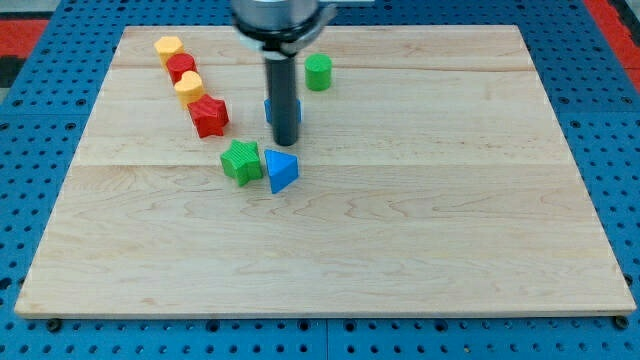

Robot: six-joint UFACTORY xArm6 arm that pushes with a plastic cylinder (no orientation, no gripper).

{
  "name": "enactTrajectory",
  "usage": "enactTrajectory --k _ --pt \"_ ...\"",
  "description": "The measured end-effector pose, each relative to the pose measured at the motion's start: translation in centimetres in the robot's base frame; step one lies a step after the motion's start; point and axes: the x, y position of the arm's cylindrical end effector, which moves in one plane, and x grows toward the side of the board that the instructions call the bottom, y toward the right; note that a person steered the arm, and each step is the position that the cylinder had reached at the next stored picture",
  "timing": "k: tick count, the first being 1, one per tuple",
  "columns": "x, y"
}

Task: Join green circle and blue cube with each other

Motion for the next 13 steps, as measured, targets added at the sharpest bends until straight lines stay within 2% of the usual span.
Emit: enactTrajectory --k 2,3,4,5,7,8,9,10,11,12,13 --pt "-1.4 0.9" --pt "1.1 4.8" --pt "-0.4 12.2" --pt "-3.6 13.5" --pt "-8.1 5.3" --pt "-8.8 3.1" --pt "-12.2 3.6" --pt "-13.7 3.6" --pt "-10.3 2.6" --pt "-6.2 8.6" --pt "-0.4 5.9"
